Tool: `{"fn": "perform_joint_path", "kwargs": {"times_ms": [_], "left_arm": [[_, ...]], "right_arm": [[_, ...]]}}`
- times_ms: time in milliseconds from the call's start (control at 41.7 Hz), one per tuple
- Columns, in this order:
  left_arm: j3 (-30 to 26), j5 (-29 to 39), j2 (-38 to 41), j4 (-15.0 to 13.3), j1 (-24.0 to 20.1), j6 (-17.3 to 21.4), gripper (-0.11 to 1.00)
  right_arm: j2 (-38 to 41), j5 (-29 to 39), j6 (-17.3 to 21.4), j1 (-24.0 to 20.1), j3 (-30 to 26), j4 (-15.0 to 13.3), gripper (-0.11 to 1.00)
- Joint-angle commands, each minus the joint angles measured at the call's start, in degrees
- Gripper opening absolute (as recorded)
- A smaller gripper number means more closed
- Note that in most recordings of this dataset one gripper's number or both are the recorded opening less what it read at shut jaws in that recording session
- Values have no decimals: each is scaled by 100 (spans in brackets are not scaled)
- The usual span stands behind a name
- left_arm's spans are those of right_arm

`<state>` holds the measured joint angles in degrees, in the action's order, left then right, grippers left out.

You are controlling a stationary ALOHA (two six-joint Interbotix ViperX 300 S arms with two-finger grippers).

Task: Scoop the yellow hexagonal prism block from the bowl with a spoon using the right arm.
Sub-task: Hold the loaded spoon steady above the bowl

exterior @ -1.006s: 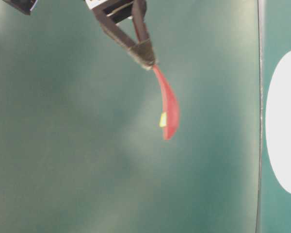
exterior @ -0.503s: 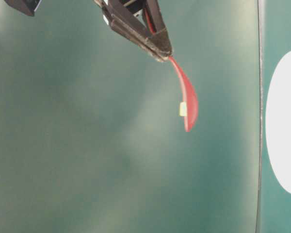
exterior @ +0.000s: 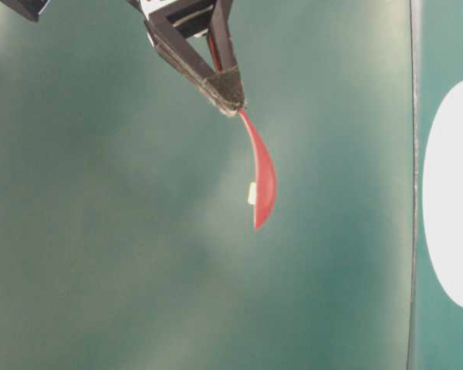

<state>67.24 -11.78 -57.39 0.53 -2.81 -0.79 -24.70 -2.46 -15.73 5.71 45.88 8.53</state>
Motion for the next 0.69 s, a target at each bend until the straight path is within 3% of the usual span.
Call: {"fn": "perform_joint_path", "kwargs": {"times_ms": [0,671], "left_arm": [[-158,-18,26,18,-9,-9,9],[-158,211,18,18,-9,0,9]], "right_arm": [[-35,-79,26,-18,-132,18,25],[-35,-79,44,-18,-132,44,25]]}}
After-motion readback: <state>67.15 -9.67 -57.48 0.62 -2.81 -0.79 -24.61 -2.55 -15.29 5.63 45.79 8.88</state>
